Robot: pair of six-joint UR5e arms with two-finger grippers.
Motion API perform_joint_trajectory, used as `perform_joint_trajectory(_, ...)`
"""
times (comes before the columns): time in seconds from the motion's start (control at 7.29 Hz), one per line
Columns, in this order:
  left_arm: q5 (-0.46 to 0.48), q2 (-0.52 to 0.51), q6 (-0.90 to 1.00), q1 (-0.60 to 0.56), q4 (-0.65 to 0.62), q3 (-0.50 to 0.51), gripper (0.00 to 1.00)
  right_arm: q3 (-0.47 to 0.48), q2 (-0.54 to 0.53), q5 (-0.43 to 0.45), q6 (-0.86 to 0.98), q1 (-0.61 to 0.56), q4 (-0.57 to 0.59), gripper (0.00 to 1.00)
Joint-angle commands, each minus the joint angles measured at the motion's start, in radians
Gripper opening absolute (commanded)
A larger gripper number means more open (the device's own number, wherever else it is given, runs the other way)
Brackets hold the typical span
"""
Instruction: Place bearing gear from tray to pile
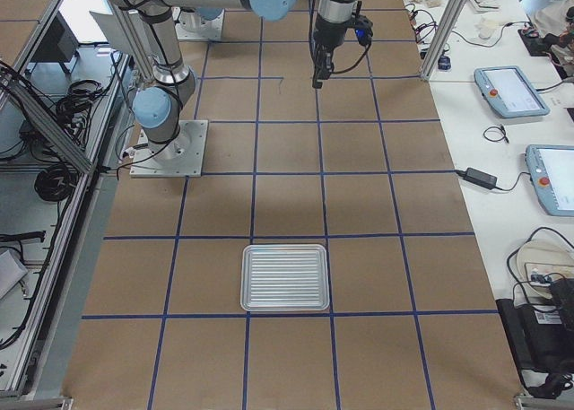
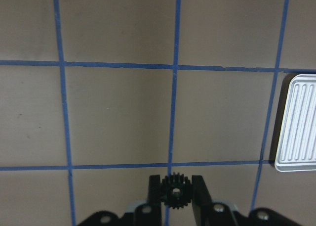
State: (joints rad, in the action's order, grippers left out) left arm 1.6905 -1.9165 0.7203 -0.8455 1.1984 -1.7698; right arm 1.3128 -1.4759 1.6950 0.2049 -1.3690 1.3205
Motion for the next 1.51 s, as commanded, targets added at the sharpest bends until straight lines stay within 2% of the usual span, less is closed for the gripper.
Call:
perform_joint_trajectory(0.0,0.000,-0.019,0.019,0.052,-0.014,-0.036,0.00,0.000,0.054,-0.189,-0.368,-0.207,-0.003,0.11)
perform_joint_trajectory(0.14,0.001,-0.032,0.021,0.056,-0.016,-0.037,0.00,0.009,0.109,-0.230,-0.386,-0.290,0.005,0.11)
perform_joint_trajectory(0.27,-0.002,-0.041,0.019,0.056,-0.016,-0.039,0.00,0.022,0.162,-0.216,-0.389,-0.394,0.060,0.10)
perform_joint_trajectory(0.41,-0.005,-0.056,0.016,0.054,-0.019,-0.039,0.00,0.048,0.219,-0.216,-0.435,-0.488,0.201,0.11)
perform_joint_trajectory(0.69,-0.008,-0.078,0.011,0.048,-0.025,-0.036,0.00,0.149,0.331,-0.216,-0.631,-0.596,0.558,0.13)
perform_joint_trajectory(0.82,-0.040,-0.084,0.007,0.043,-0.025,-0.031,0.54,0.201,0.339,-0.218,-0.624,-0.608,0.624,0.14)
perform_joint_trajectory(0.96,-0.079,-0.085,-0.011,0.040,-0.023,-0.025,1.00,0.253,0.341,-0.216,-0.616,-0.613,0.699,0.15)
perform_joint_trajectory(1.1,-0.072,-0.082,-0.016,0.040,-0.023,-0.022,1.00,0.279,0.341,-0.215,-0.616,-0.613,0.783,0.18)
perform_joint_trajectory(1.24,-0.069,-0.069,-0.025,0.027,-0.022,-0.007,1.00,0.283,0.341,-0.213,-0.614,-0.613,0.783,0.22)
perform_joint_trajectory(1.37,-0.074,-0.041,-0.085,-0.062,-0.002,0.042,1.00,0.283,0.339,-0.213,-0.617,-0.613,0.781,0.32)
